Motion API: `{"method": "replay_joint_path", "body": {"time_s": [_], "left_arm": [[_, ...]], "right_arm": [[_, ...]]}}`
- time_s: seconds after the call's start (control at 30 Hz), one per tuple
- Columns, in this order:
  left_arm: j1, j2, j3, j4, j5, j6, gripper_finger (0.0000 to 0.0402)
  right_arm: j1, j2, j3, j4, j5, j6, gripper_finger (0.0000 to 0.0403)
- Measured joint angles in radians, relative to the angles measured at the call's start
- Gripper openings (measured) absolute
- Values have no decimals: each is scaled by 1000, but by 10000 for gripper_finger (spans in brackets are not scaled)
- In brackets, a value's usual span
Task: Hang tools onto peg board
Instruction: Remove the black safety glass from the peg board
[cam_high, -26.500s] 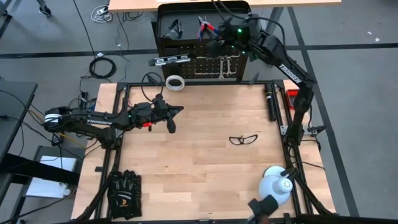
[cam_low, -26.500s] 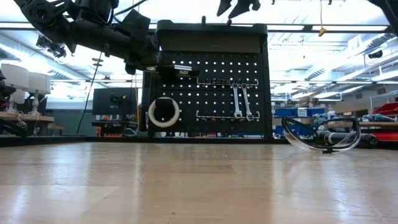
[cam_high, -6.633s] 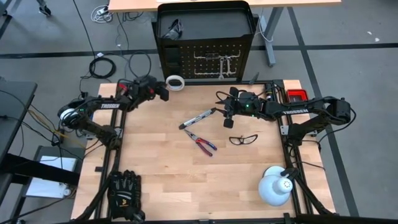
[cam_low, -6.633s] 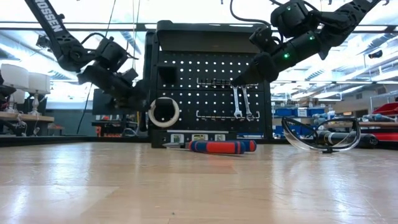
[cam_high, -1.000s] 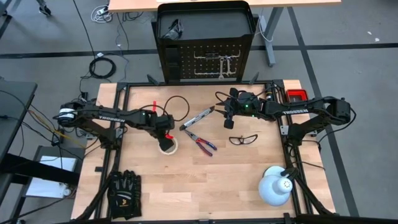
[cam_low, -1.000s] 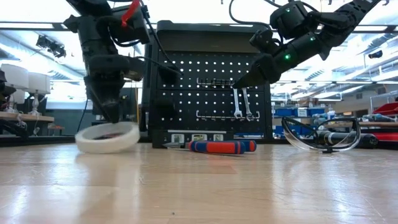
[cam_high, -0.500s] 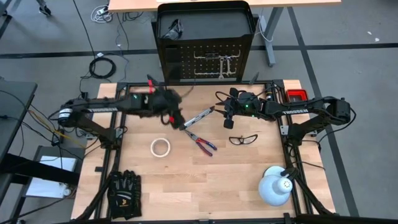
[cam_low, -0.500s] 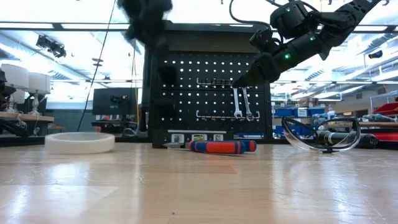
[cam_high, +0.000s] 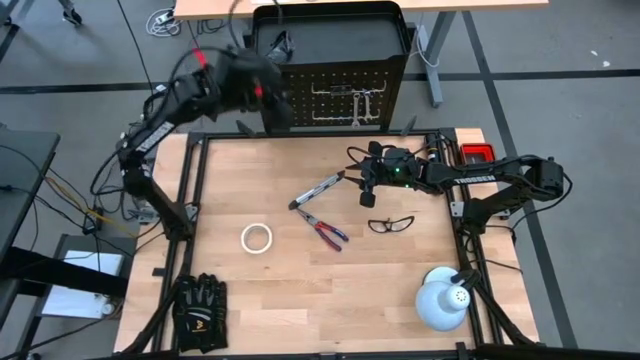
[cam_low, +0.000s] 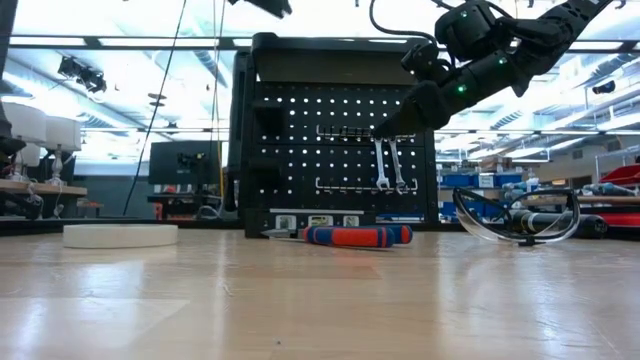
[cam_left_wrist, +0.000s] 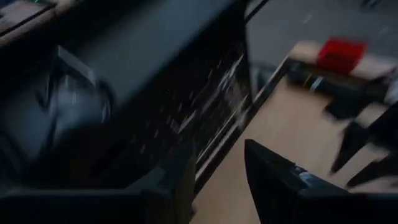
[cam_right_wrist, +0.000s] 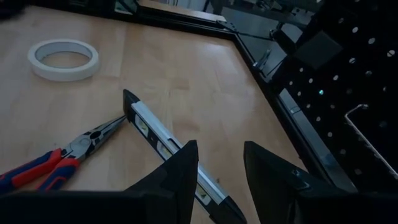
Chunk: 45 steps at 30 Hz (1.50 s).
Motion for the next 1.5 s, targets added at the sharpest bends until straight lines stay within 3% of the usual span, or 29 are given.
{"method": "replay_joint_path", "body": {"time_s": [0.33,0.87,1.17,1.5], "left_arm": [[144,143,217,27,180,8,137],[311,173,217,188,227,109,137],[357,184,216,149,289,107,137],[362,199,216,97,259,105,160]], "right_arm": [[0,0,0,3,0,-11,140],[0,0,0,3,0,-19,140],[0,0,0,3,0,-19,140],[0,0,0,3,-1,-18,140]]}}
